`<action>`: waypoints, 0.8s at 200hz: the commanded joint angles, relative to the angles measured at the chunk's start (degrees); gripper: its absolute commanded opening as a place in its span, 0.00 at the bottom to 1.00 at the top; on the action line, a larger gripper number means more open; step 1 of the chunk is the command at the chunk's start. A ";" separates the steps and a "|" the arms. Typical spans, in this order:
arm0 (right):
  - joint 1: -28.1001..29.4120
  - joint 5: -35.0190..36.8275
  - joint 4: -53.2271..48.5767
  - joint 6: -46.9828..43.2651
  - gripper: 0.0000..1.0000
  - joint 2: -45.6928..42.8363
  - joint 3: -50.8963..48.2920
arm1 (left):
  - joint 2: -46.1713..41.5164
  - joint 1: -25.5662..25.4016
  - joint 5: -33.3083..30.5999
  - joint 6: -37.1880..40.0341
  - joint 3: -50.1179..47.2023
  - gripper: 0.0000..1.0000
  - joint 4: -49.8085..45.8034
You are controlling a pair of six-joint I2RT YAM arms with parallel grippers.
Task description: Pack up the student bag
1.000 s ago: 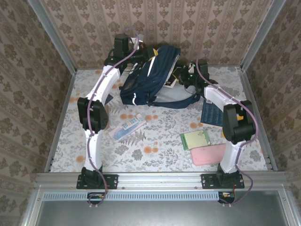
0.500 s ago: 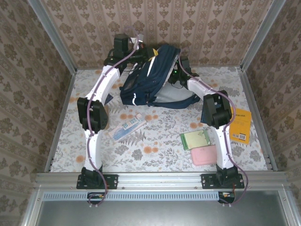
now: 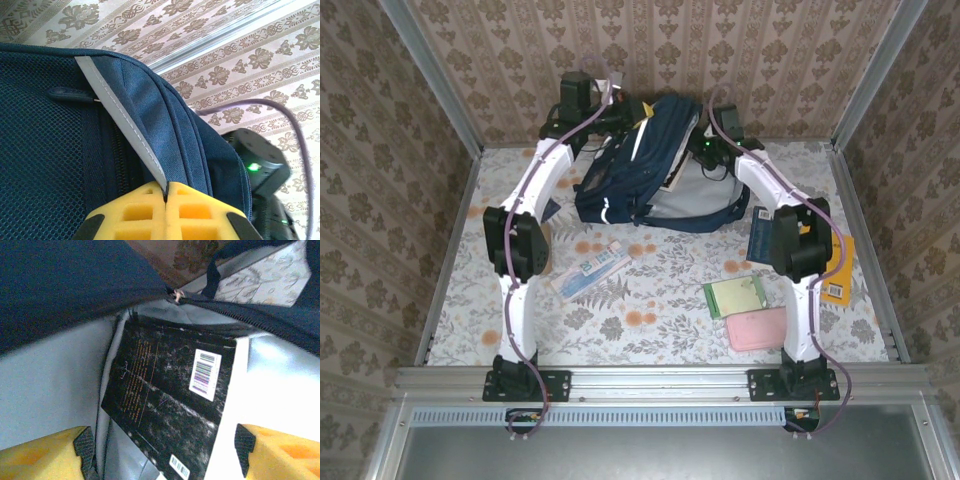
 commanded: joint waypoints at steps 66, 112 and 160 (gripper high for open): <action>-0.29 26.18 -13.59 -4.53 0.72 -28.08 -22.15 | 3.73 -2.11 -3.94 8.70 4.24 0.00 -1.06; -0.67 25.49 -14.85 -0.16 0.74 -43.89 -40.65 | 6.59 -7.85 -9.56 14.23 5.53 0.40 -11.66; -0.90 23.39 -20.58 -0.50 0.83 -56.32 -54.00 | -4.04 -10.59 -19.94 17.49 -6.21 0.54 -17.32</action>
